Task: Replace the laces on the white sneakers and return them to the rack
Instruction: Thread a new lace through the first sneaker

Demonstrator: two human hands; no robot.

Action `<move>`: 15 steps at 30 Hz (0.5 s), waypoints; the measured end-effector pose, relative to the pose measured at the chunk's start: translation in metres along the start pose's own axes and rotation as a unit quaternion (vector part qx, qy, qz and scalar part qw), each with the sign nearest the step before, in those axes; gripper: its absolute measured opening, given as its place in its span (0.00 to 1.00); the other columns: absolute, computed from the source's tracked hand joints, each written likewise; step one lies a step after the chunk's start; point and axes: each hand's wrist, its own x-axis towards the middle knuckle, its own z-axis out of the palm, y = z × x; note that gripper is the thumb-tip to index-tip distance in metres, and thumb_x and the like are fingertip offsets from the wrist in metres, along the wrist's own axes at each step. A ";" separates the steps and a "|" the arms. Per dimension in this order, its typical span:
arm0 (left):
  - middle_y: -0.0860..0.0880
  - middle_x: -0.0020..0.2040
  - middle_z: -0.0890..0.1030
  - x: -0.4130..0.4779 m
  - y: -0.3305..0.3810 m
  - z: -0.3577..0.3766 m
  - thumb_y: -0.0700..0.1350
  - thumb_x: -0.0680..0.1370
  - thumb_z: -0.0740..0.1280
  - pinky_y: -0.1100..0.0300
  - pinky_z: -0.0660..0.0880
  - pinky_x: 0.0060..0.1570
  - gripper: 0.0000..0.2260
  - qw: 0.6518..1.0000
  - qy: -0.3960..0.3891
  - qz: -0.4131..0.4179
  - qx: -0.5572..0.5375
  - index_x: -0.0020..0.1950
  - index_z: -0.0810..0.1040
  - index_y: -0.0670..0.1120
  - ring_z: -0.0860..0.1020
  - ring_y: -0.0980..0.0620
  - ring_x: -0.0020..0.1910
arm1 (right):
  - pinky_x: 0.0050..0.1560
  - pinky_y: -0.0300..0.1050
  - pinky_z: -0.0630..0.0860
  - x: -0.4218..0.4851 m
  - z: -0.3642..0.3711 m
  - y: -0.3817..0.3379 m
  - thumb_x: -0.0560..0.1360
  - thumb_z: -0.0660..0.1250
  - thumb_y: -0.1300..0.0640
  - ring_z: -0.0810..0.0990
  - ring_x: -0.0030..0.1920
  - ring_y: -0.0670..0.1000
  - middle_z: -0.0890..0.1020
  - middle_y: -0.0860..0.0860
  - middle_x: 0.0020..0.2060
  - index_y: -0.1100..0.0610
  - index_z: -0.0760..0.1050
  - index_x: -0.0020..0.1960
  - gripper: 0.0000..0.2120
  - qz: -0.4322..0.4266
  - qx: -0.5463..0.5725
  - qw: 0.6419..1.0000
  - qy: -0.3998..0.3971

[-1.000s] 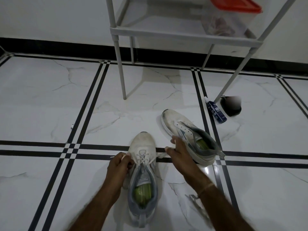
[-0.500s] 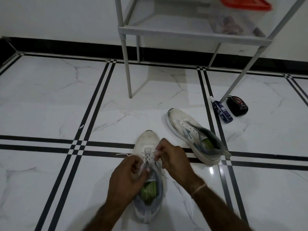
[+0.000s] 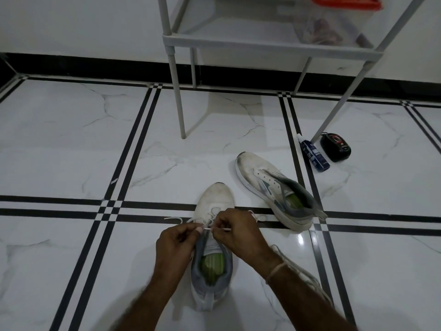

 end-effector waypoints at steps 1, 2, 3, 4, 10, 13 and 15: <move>0.53 0.43 0.88 0.000 -0.001 0.000 0.40 0.77 0.73 0.47 0.82 0.55 0.05 1.000 0.000 -0.003 -0.009 0.49 0.88 0.48 0.85 0.55 0.45 | 0.45 0.50 0.78 0.001 0.000 -0.001 0.69 0.72 0.56 0.80 0.39 0.46 0.83 0.48 0.37 0.54 0.82 0.39 0.02 0.000 -0.010 1.000 0.000; 0.53 0.43 0.88 0.000 -0.001 0.001 0.40 0.77 0.73 0.46 0.82 0.55 0.05 1.000 -0.001 -0.004 -0.015 0.49 0.88 0.48 0.85 0.54 0.46 | 0.44 0.50 0.78 0.000 0.001 -0.002 0.69 0.72 0.56 0.80 0.39 0.47 0.83 0.49 0.36 0.55 0.82 0.39 0.03 -0.001 -0.019 1.000 0.000; 0.52 0.43 0.88 0.000 -0.001 0.001 0.40 0.77 0.73 0.45 0.82 0.55 0.05 1.000 -0.002 -0.003 -0.016 0.49 0.88 0.48 0.85 0.53 0.46 | 0.44 0.50 0.78 0.000 0.001 -0.003 0.69 0.72 0.56 0.80 0.39 0.48 0.83 0.49 0.37 0.55 0.82 0.39 0.03 0.000 -0.027 1.000 -0.002; 0.52 0.43 0.88 0.001 -0.002 0.001 0.40 0.77 0.73 0.45 0.82 0.55 0.05 1.000 -0.001 -0.002 -0.017 0.49 0.88 0.48 0.86 0.53 0.46 | 0.43 0.49 0.78 0.000 0.001 -0.005 0.69 0.72 0.56 0.80 0.39 0.49 0.82 0.50 0.37 0.55 0.82 0.39 0.03 -0.001 -0.034 0.999 -0.006; 0.55 0.41 0.87 0.000 -0.002 0.003 0.41 0.76 0.74 0.47 0.82 0.54 0.07 1.000 0.016 0.004 0.001 0.45 0.86 0.54 0.85 0.55 0.44 | 0.42 0.41 0.67 -0.004 0.002 -0.013 0.71 0.73 0.58 0.79 0.42 0.51 0.82 0.51 0.40 0.57 0.83 0.42 0.03 -0.012 -0.086 0.996 -0.011; 0.56 0.42 0.87 0.001 -0.002 0.004 0.43 0.76 0.75 0.48 0.82 0.55 0.05 1.000 0.016 0.007 0.020 0.46 0.87 0.53 0.85 0.57 0.45 | 0.44 0.39 0.65 -0.004 0.003 -0.018 0.74 0.72 0.57 0.81 0.46 0.53 0.83 0.54 0.44 0.59 0.83 0.45 0.05 -0.013 -0.118 0.993 -0.016; 0.56 0.42 0.87 0.001 -0.001 0.004 0.44 0.76 0.75 0.49 0.82 0.55 0.03 0.999 0.020 0.015 0.043 0.48 0.88 0.51 0.85 0.57 0.45 | 0.45 0.39 0.64 -0.003 0.003 -0.020 0.76 0.71 0.56 0.81 0.49 0.53 0.83 0.54 0.47 0.59 0.83 0.48 0.07 -0.014 -0.140 0.990 -0.024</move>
